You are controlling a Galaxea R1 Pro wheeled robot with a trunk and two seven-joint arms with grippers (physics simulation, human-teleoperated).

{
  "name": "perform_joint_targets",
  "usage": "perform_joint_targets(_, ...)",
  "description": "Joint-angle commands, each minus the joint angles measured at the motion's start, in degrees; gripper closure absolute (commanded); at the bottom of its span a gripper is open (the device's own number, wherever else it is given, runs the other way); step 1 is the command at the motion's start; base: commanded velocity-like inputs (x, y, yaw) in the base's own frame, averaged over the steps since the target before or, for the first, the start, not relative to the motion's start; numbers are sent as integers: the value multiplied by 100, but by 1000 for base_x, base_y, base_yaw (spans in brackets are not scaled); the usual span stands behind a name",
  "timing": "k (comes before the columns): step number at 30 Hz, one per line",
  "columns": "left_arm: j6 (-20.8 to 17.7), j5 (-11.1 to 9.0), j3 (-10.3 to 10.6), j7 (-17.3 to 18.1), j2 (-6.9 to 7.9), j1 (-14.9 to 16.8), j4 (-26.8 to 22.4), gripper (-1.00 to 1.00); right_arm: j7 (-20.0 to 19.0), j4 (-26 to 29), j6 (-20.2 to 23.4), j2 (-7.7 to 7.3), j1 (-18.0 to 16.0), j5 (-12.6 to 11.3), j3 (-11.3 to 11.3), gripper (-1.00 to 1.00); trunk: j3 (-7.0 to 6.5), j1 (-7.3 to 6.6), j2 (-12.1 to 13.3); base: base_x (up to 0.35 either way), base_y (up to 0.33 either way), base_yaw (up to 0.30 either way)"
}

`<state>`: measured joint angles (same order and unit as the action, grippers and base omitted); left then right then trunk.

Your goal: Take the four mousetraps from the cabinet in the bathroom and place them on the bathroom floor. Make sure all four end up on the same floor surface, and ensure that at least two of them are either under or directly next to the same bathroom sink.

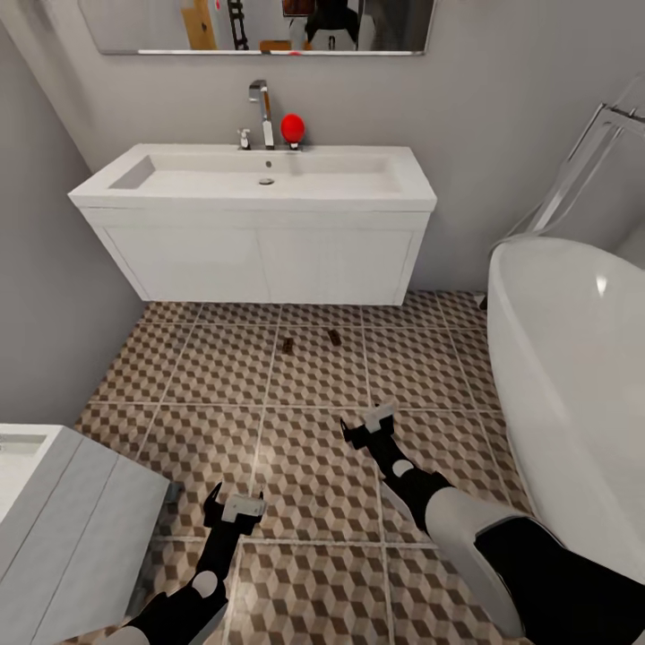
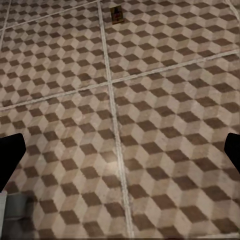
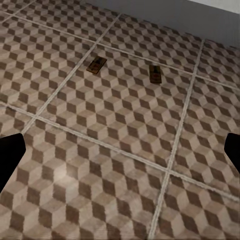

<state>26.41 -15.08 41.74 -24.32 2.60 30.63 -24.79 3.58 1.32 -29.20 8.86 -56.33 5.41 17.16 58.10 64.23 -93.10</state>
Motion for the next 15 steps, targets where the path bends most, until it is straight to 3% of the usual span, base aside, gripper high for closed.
perform_joint_targets(1, 16, -40, 48, -38, 3, 5, 10, -100, 37, -8, -11, 0, 20, 56, -2, -100, -15, -23, 40, 0, 0, 0)
perform_joint_targets(12, 140, -46, 45, -38, -2, 5, 453, -100, 46, -9, -73, -176, 526, 56, -2, -100, -213, -264, 481, 0, 0, 0)
perform_joint_targets(15, 754, -47, 45, -44, -1, -6, 1040, -100, 57, -9, -298, -338, 828, 53, -2, -100, -267, -330, 601, 0, 0, 0)
